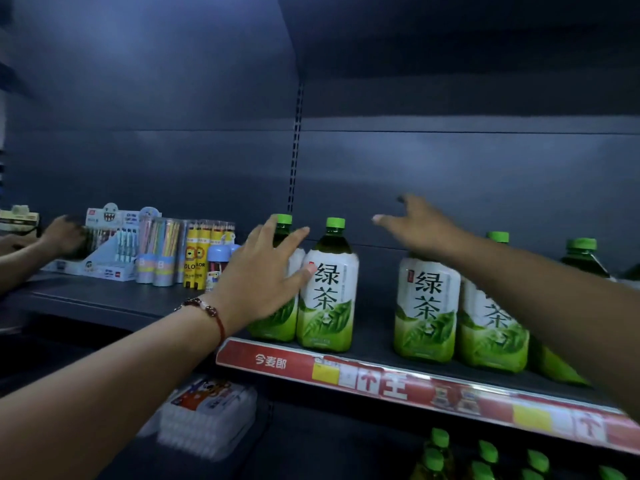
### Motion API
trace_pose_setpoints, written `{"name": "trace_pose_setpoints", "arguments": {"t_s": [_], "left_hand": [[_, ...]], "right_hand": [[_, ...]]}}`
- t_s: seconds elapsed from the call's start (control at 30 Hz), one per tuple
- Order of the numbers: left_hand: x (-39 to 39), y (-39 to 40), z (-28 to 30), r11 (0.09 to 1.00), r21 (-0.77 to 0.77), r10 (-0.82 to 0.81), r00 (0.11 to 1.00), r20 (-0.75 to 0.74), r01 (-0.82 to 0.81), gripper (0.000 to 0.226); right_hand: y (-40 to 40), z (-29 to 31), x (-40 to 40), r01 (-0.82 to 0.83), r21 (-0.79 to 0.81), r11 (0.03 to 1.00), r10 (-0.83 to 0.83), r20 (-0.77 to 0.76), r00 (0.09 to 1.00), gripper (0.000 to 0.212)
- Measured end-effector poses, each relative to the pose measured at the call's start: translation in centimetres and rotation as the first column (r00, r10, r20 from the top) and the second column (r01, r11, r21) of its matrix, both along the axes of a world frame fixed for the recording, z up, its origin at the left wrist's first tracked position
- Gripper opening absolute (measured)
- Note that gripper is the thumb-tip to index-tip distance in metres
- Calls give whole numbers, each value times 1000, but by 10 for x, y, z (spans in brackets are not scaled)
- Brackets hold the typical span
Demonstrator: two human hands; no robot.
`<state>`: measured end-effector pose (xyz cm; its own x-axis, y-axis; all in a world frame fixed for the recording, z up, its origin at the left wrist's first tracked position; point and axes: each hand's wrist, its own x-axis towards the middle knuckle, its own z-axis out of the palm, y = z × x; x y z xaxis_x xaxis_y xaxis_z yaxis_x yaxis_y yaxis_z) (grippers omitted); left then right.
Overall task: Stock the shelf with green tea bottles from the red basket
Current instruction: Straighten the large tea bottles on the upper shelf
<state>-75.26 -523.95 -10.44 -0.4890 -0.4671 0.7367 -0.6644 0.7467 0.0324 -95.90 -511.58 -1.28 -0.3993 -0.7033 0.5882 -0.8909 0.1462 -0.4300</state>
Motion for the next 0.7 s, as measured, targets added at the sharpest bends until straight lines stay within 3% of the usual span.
{"name": "trace_pose_setpoints", "arguments": {"t_s": [0.1,0.2,0.3,0.4,0.57,0.7], "left_hand": [[-13,4,2,983,-183,47,990,135,-22,86],[-18,0,5,988,-153,47,964,261,-6,93],[-17,-2,6,997,-46,-47,969,244,60,94],[-18,-1,4,997,-57,-28,967,255,44,94],[-22,-2,0,985,-168,83,944,320,-29,90],[-22,-2,-3,986,-167,65,958,279,-18,90]], "right_hand": [[14,-7,-28,83,-4,997,-82,74,994,74],[16,-23,-39,77,47,996,-85,190,978,63],[11,-36,-41,107,41,993,-111,118,987,46],[11,-38,-34,100,0,995,-100,53,994,44],[10,-44,-28,-30,-79,996,39,108,993,44],[11,-49,-24,-100,-113,989,118,165,979,45]]}}
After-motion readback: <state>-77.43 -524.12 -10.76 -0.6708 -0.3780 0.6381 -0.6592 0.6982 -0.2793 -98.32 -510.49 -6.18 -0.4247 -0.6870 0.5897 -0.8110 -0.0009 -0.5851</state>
